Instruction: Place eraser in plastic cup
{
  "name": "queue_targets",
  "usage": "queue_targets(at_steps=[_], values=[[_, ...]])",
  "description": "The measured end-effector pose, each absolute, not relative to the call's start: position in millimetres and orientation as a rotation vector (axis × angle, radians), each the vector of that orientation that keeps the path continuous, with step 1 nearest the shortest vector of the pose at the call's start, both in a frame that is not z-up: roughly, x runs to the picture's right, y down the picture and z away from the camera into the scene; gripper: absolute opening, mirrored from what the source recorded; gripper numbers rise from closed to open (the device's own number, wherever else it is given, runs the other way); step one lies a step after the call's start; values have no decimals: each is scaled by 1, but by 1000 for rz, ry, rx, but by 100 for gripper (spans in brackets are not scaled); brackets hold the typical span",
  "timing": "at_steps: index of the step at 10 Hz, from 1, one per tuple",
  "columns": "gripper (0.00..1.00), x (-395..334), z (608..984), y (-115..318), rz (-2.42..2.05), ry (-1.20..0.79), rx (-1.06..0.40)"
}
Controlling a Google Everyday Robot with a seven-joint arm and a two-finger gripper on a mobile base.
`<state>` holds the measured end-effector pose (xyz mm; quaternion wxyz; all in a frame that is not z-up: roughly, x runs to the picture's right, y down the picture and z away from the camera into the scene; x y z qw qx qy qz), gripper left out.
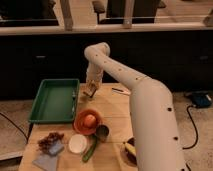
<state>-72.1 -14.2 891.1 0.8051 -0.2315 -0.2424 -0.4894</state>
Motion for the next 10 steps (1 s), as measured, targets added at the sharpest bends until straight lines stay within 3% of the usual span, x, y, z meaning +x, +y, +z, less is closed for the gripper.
queue_targets(at_steps=[10], values=[[0, -85, 904, -14, -1017, -507, -493]])
